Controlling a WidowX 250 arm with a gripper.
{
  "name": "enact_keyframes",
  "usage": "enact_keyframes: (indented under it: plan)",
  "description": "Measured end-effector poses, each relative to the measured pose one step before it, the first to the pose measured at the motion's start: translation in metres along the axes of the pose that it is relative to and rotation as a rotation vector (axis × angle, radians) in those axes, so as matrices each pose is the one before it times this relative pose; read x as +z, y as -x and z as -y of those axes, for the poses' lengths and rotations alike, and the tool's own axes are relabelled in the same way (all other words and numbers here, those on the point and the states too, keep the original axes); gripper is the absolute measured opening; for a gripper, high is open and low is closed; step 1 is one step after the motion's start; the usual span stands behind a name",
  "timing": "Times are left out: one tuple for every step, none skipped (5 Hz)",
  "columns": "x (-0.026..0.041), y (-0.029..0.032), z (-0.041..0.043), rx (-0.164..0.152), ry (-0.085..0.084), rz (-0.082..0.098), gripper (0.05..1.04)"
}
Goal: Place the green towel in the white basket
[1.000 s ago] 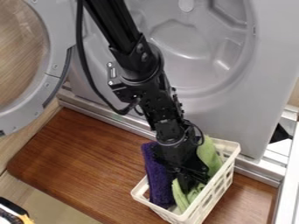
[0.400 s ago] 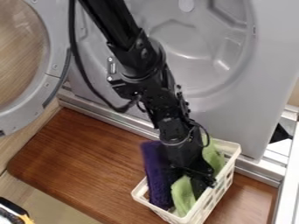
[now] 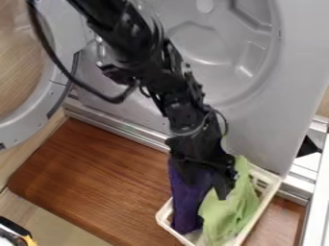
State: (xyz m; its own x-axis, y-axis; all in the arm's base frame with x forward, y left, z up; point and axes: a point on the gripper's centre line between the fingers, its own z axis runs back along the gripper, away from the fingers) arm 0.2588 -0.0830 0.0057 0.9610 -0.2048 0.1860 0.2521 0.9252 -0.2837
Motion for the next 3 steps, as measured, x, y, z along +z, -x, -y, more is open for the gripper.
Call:
enact_keyframes:
  plan:
    - [0.02836, -0.00583, 0.00371, -0.0164, -0.0006, 0.0481, 0.999]
    - [0.0275, -0.00504, 0.00606, -0.0274, 0.0191, 0.0503, 0.999]
    - [0.00187, -0.00083, -0.00026, -0.0055, -0.0012, 0.0049, 0.999]
